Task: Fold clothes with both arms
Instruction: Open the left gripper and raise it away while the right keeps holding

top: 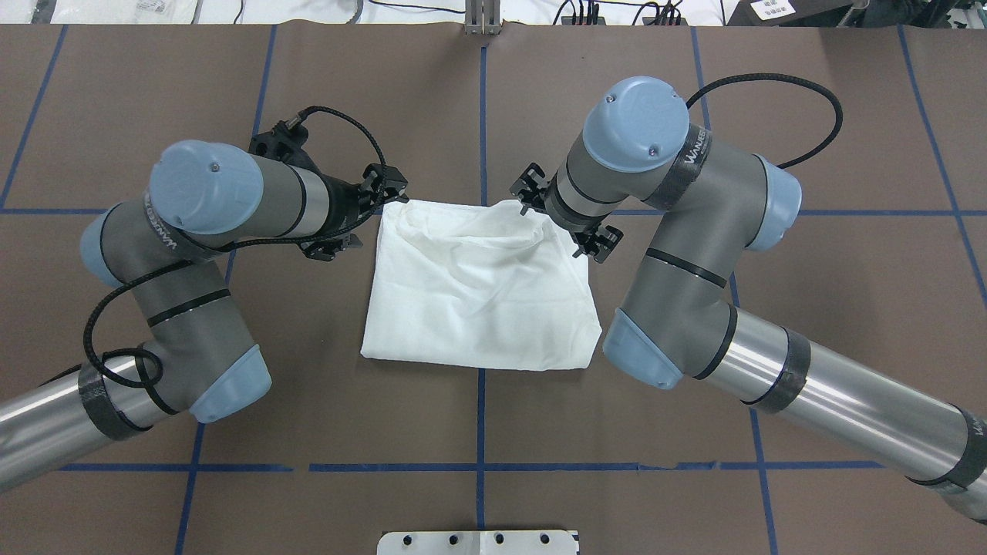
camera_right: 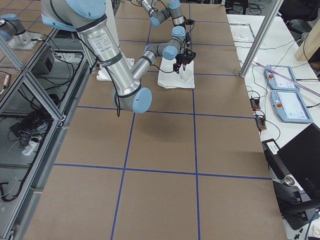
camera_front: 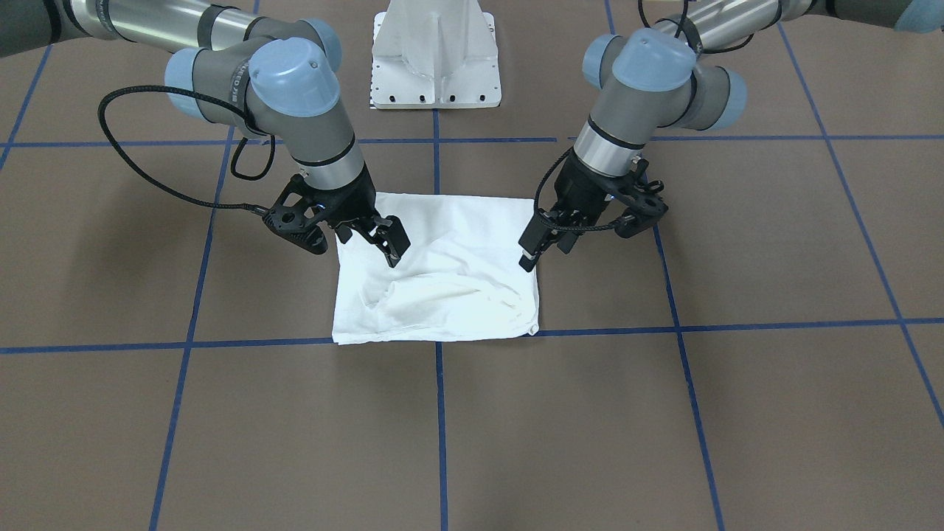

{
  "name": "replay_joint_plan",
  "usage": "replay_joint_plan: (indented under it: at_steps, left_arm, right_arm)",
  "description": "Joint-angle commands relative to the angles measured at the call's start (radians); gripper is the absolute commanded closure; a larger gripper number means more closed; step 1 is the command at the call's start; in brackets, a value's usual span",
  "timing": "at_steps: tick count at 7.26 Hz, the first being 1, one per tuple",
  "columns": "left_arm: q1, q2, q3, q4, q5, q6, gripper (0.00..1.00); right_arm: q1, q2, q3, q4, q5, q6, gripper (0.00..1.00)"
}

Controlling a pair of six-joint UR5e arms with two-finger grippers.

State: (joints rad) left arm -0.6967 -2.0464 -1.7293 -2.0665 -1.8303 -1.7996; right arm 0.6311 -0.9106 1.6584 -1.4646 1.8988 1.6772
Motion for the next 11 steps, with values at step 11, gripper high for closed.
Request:
replay_joint_plan:
  at_steps: [11]
  left_arm:
    - [-0.176,0.111,-0.009,0.002,-0.061,0.332,0.00]
  right_arm:
    - [-0.004,0.087,-0.255,0.101,-0.095,-0.027,0.35]
